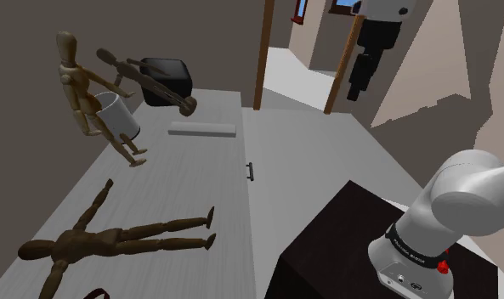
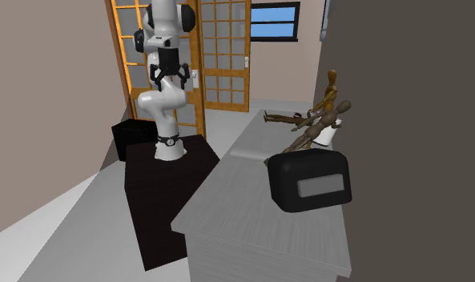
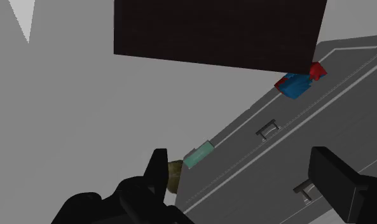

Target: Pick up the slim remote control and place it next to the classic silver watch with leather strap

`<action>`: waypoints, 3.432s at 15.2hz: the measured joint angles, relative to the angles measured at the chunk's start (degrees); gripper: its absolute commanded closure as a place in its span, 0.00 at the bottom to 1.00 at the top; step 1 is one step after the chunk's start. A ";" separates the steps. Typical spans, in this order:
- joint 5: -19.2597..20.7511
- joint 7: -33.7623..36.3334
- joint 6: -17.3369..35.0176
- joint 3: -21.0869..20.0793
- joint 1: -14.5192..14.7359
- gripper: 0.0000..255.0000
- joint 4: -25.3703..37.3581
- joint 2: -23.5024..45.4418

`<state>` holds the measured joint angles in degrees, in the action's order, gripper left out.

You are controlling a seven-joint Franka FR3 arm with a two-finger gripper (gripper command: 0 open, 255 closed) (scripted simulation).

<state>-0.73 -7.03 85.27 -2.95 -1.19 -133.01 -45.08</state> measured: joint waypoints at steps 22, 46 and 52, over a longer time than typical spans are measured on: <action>-0.39 -5.57 20.99 -6.32 5.79 0.00 19.44 39.15; 5.55 -7.49 26.09 -10.12 11.93 0.00 46.06 70.56; 5.56 -7.43 26.17 -10.15 11.98 1.00 46.08 70.59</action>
<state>4.84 -14.46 111.44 -13.10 10.79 -86.93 25.50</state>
